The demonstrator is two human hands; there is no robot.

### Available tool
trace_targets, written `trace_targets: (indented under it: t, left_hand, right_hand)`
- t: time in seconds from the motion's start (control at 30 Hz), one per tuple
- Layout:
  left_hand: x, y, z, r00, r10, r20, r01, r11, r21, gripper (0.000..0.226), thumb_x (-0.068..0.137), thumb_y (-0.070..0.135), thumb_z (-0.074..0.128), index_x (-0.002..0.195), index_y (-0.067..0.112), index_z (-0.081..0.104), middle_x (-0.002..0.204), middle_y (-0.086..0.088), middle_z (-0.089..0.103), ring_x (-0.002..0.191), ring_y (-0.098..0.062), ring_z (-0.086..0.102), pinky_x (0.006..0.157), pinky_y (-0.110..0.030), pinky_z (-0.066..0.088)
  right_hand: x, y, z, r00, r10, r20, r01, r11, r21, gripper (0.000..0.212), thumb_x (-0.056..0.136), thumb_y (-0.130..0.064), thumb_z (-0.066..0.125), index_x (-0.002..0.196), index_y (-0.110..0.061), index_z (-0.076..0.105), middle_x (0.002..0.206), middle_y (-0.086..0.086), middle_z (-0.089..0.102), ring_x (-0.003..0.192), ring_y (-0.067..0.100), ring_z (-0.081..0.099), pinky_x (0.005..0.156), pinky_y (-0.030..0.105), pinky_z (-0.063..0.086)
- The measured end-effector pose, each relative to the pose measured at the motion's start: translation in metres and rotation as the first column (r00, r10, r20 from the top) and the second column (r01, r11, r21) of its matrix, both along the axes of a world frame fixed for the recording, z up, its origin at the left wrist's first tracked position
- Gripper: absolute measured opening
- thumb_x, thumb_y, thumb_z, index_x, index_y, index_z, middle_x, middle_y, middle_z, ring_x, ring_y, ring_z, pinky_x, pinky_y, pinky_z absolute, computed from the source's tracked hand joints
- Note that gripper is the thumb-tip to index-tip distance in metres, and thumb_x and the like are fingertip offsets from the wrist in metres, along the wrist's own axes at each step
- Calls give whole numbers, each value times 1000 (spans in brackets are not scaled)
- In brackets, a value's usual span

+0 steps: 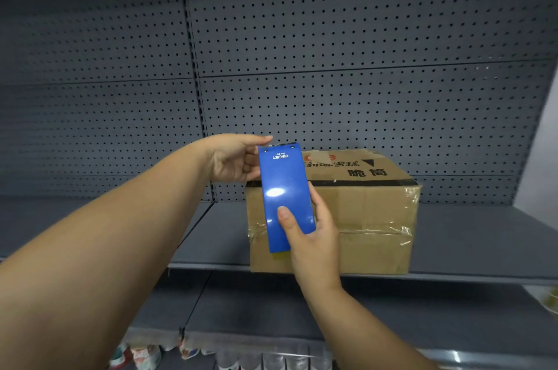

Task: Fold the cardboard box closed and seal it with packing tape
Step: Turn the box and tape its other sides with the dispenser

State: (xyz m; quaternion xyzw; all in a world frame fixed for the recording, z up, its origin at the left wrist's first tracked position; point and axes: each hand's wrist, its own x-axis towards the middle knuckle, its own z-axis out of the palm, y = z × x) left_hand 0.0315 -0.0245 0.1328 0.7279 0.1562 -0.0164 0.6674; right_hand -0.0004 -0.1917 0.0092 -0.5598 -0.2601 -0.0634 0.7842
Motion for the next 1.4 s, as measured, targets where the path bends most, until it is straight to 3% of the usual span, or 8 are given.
trace_targets:
  t: [0.2, 0.33, 0.53, 0.67, 0.87, 1.1, 1.2, 1.4]
  left_hand:
    - [-18, 5, 12, 999, -29, -34, 31, 998, 51, 29, 67, 39, 69, 80, 15, 60, 71, -1, 67, 71, -12, 61, 72, -22, 46]
    - [-34, 11, 14, 999, -39, -38, 44, 990, 135, 8, 86, 20, 58, 81, 14, 59, 74, 1, 57, 70, -11, 57, 65, -19, 49]
    - [-63, -4, 10, 992, 81, 101, -102, 967, 232, 13, 89, 5, 55, 86, 15, 63, 50, 4, 61, 48, -6, 52, 65, -23, 45]
    - [-80, -17, -1, 972, 145, 184, -189, 951, 247, 10, 88, 4, 58, 87, 14, 61, 67, 1, 66, 59, -7, 60, 62, -19, 52]
    - [-89, -19, -18, 940, 185, 287, -282, 896, 344, 9, 85, 1, 62, 92, 8, 62, 77, -4, 65, 55, -6, 61, 45, -12, 46]
    - [-75, 0, -28, 919, 198, 340, -332, 855, 400, 10, 83, -1, 63, 90, 7, 64, 78, -7, 68, 71, -15, 64, 68, -22, 53]
    - [-69, 9, -24, 911, 176, 374, -330, 854, 403, 11, 81, -1, 66, 87, 8, 64, 76, -6, 66, 69, -14, 62, 65, -21, 50]
    - [-55, 30, -33, 860, 229, 456, -417, 830, 370, 14, 79, -2, 68, 90, 7, 63, 74, -7, 65, 72, -16, 62, 81, -30, 53]
  right_hand:
    - [-24, 7, 2, 1000, 17, 9, -17, 999, 32, 43, 78, -23, 73, 106, -47, 51, 112, -22, 63, 99, -5, 62, 80, 14, 49]
    - [-45, 7, 5, 998, 49, 34, -50, 998, 35, 43, 73, -29, 71, 107, -45, 51, 111, -24, 63, 101, -5, 61, 81, 12, 48]
    - [-73, -1, 6, 998, 64, -25, -64, 998, 10, 56, 75, -31, 73, 124, -39, 47, 118, -23, 60, 105, -2, 60, 83, 14, 49]
    - [-90, -2, 0, 985, 40, -168, -57, 994, -99, 74, 78, -34, 71, 141, -29, 33, 126, -17, 54, 115, 4, 55, 93, 20, 46]
    - [-101, -1, -11, 940, 116, -320, -164, 978, -128, 15, 81, -33, 69, 90, -21, 67, 90, -4, 72, 81, 11, 67, 66, 18, 51]
    - [-92, 21, -7, 931, -57, -360, -5, 985, -170, 34, 77, -47, 68, 72, -13, 65, 65, -8, 64, 48, -2, 51, 45, 11, 35]
    - [-94, 35, -11, 920, -94, -381, 34, 986, -162, 36, 75, -48, 68, 75, -12, 67, 66, -8, 65, 47, -4, 52, 45, 10, 36]
    - [-88, 55, -8, 920, -205, -334, 121, 959, -256, 40, 74, -51, 68, 73, -11, 65, 65, -6, 63, 53, 5, 54, 40, 9, 35]
